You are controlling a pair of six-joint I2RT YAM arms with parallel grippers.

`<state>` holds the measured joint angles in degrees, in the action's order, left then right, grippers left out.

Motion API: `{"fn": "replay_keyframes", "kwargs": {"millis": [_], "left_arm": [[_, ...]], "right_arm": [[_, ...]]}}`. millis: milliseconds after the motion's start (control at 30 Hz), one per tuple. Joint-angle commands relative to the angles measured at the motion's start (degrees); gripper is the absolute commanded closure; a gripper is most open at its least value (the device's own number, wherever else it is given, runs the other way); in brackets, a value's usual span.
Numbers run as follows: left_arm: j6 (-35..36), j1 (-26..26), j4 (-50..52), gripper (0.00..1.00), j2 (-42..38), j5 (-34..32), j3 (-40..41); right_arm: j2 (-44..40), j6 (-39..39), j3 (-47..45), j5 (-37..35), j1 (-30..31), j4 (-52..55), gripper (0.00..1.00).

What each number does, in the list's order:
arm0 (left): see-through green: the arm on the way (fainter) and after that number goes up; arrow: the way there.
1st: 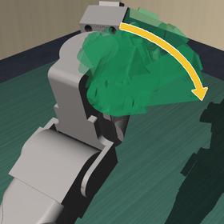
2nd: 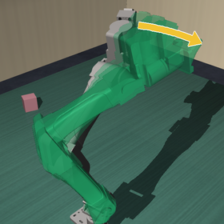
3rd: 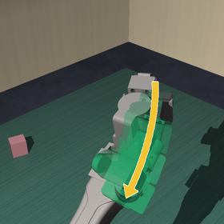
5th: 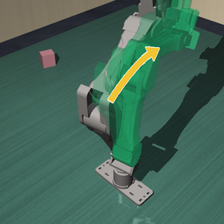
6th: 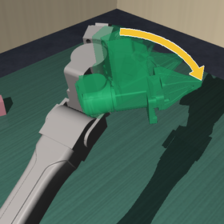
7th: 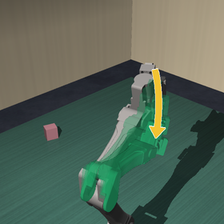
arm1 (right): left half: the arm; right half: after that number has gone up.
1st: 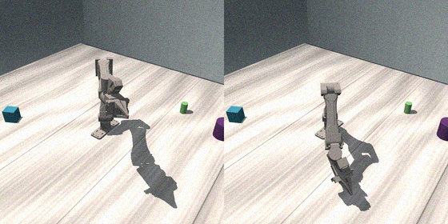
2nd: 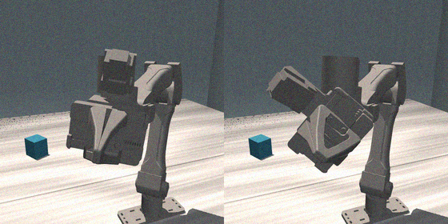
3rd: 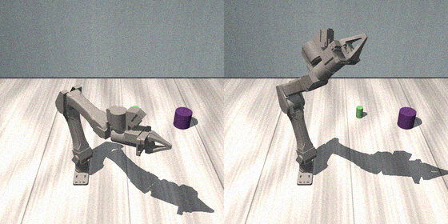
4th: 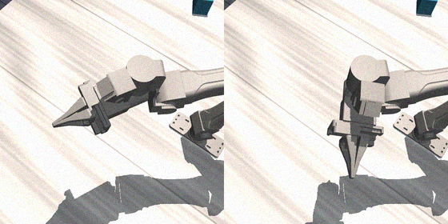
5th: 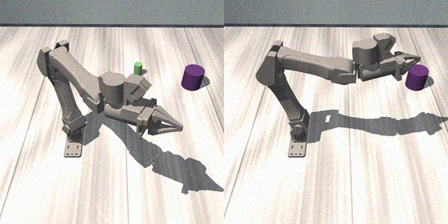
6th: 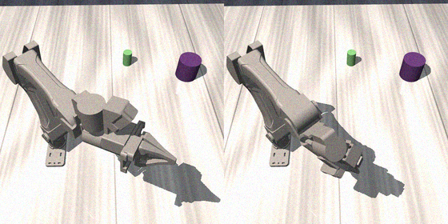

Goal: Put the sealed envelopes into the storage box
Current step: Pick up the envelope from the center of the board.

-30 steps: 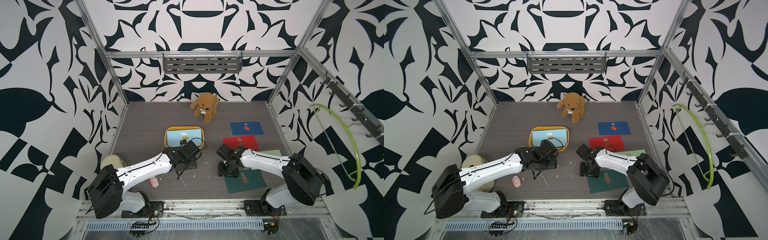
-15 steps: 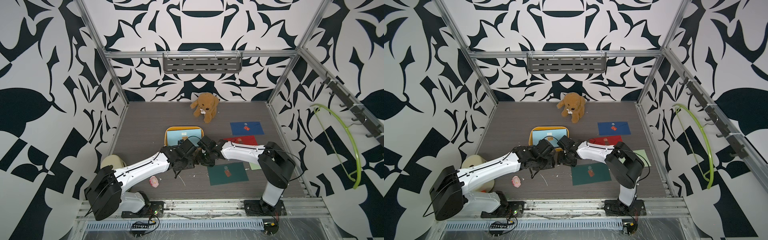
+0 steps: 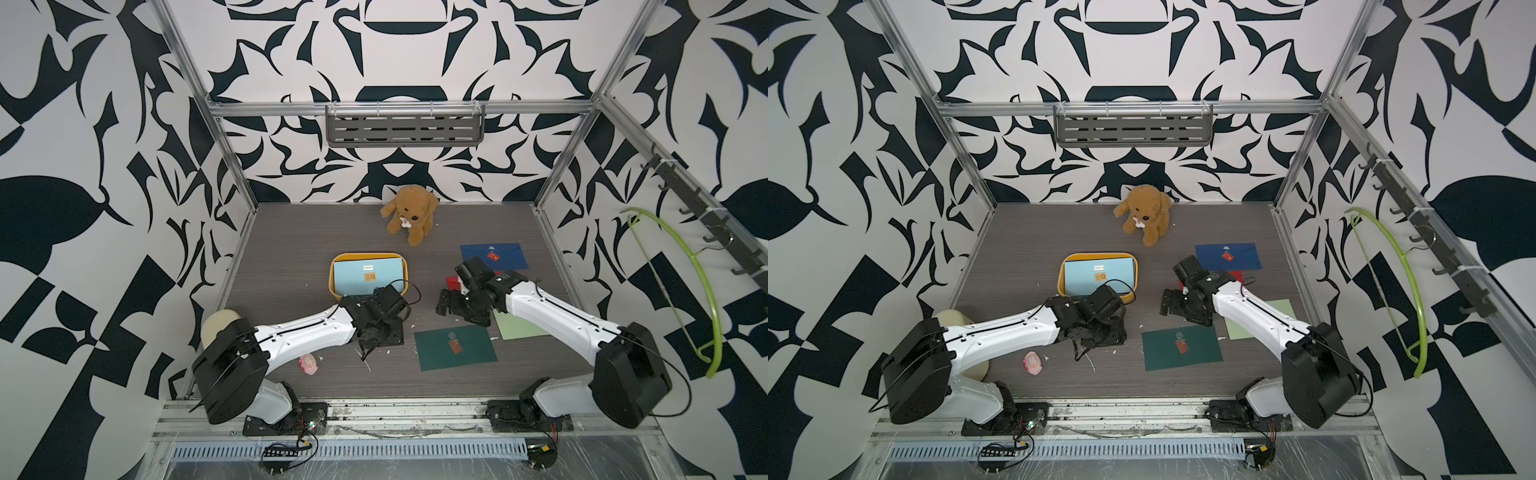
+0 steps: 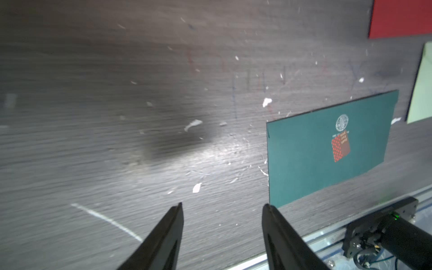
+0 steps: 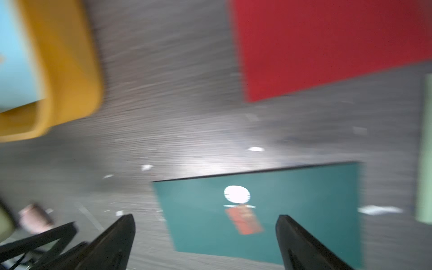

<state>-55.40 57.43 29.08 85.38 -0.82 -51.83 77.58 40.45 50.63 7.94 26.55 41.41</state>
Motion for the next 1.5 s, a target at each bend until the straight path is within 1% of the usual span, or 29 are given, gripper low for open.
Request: {"fn": "replay_keyframes", "kwargs": {"millis": [0,133,333,533,633,767,1000,1233,1467], "left_arm": [[-1.8,1.2,-4.3,0.39,2.4,2.6,-0.8],[-3.2,2.4,-7.6,0.39,4.9,4.3,-0.2],[-4.1,3.0,-11.2,0.39,7.4,6.3,1.4],[-3.5,2.9,-14.0,0.39,9.1,9.3,2.3],[-3.5,3.0,-15.2,0.39,10.4,10.5,2.7],[-4.0,2.7,-16.7,0.39,11.6,11.3,3.4],[-3.6,-0.9,-18.6,0.39,10.4,11.6,6.8],[-3.5,-4.3,-19.9,0.39,8.6,11.5,10.8],[-1.6,-6.9,-17.9,0.39,5.2,11.1,13.1]], "right_arm": [[-2.5,-6.0,-3.2,-0.3,-4.6,5.4,0.0],[-2.4,-6.7,-5.6,0.2,-6.8,4.5,0.0],[1.4,-6.2,-8.9,0.9,-6.9,0.5,0.0],[1.4,-7.7,-11.3,1.4,-6.9,-2.3,0.0],[2.2,-8.6,-12.6,3.4,-6.9,-3.9,0.0],[3.8,-9.2,-14.0,9.4,-6.6,-7.4,0.0],[4.0,-9.4,-12.2,11.7,-1.4,-8.5,0.0],[7.7,-8.3,-9.4,11.4,4.6,-10.7,0.0],[10.1,-8.3,-7.4,9.7,8.4,-11.3,0.0]]}}
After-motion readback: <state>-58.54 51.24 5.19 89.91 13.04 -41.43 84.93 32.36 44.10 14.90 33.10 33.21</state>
